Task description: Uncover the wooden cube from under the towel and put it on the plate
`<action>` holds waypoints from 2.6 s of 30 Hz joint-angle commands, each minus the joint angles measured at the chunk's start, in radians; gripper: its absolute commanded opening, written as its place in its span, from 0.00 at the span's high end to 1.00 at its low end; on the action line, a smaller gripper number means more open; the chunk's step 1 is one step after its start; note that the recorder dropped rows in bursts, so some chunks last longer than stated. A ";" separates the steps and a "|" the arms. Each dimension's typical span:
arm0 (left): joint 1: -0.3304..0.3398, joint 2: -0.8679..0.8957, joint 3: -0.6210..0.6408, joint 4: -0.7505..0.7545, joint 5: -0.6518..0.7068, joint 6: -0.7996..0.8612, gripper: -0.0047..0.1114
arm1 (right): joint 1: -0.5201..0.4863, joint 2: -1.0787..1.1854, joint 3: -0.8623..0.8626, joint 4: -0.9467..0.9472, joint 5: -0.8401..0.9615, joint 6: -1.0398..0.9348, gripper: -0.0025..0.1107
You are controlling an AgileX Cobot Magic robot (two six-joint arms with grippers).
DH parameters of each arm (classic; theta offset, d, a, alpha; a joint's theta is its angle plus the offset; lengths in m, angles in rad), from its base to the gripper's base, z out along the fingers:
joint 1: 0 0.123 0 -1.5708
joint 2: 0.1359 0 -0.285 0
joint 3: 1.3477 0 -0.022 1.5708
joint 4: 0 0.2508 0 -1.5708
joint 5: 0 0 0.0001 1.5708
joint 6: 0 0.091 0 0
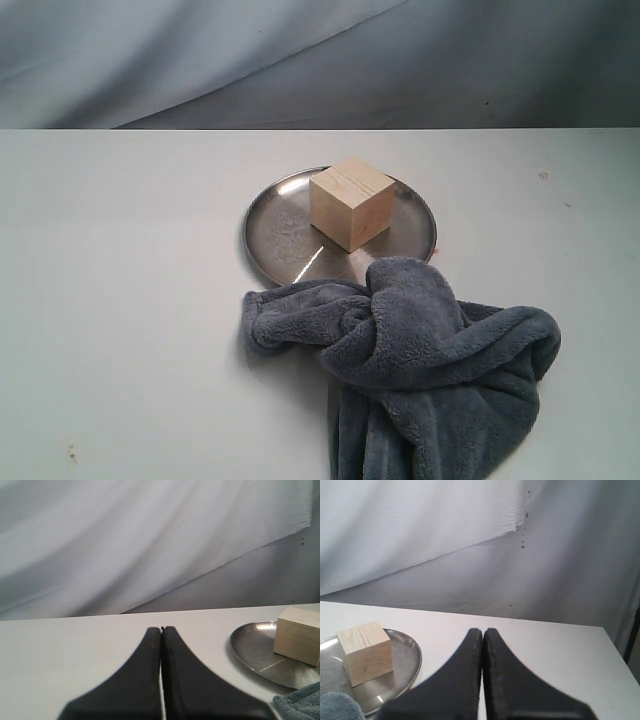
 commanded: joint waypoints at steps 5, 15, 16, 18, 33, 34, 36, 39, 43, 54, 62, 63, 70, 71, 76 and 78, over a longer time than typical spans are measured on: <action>0.002 -0.004 0.004 -0.002 -0.011 -0.002 0.96 | -0.007 -0.178 0.084 0.030 -0.009 0.010 0.98; 0.002 -0.004 0.004 -0.002 -0.011 -0.002 0.96 | -0.007 -0.328 0.131 0.075 0.002 0.010 0.98; 0.002 -0.004 0.004 -0.002 -0.011 -0.002 0.96 | -0.007 -0.328 0.135 0.075 0.002 0.008 0.98; 0.002 -0.004 0.004 -0.002 -0.011 -0.002 0.96 | -0.007 -0.328 0.147 0.075 -0.002 0.003 0.98; 0.002 -0.004 0.004 -0.002 -0.011 -0.003 0.96 | -0.007 -0.328 0.152 0.128 0.020 -0.035 0.98; 0.002 -0.004 0.004 -0.002 -0.011 -0.003 0.96 | -0.007 -0.328 0.152 0.122 0.020 -0.035 0.98; 0.002 -0.004 0.004 -0.002 -0.011 -0.003 0.96 | -0.007 -0.328 0.152 0.093 0.020 -0.035 0.98; 0.002 -0.004 0.004 -0.002 -0.011 -0.003 0.96 | -0.007 -0.328 0.152 0.086 0.020 -0.035 0.98; 0.002 -0.004 0.004 -0.002 -0.011 -0.003 0.96 | -0.022 -0.328 0.154 0.107 0.045 -0.035 0.98; 0.002 -0.004 0.004 -0.002 -0.011 -0.003 0.96 | -0.149 -0.328 0.304 0.226 -0.174 -0.078 0.98; 0.002 -0.004 0.004 -0.002 -0.011 -0.003 0.96 | -0.144 -0.328 0.356 0.214 -0.301 -0.160 0.98; 0.002 -0.004 0.004 -0.002 -0.011 -0.003 0.96 | -0.144 -0.328 0.356 0.214 -0.298 -0.181 0.98; 0.002 -0.004 0.004 -0.002 -0.011 -0.003 0.96 | -0.144 -0.328 0.386 0.218 -0.293 -0.204 0.98; 0.002 -0.004 0.004 -0.002 -0.011 -0.003 0.96 | -0.144 -0.328 0.397 0.227 -0.301 -0.204 0.98; 0.002 -0.004 0.004 -0.002 -0.011 -0.003 0.96 | -0.144 -0.328 0.399 0.267 -0.290 -0.226 0.98; 0.002 -0.004 0.004 -0.002 -0.011 -0.003 0.96 | -0.144 -0.328 0.399 0.267 -0.290 -0.243 0.98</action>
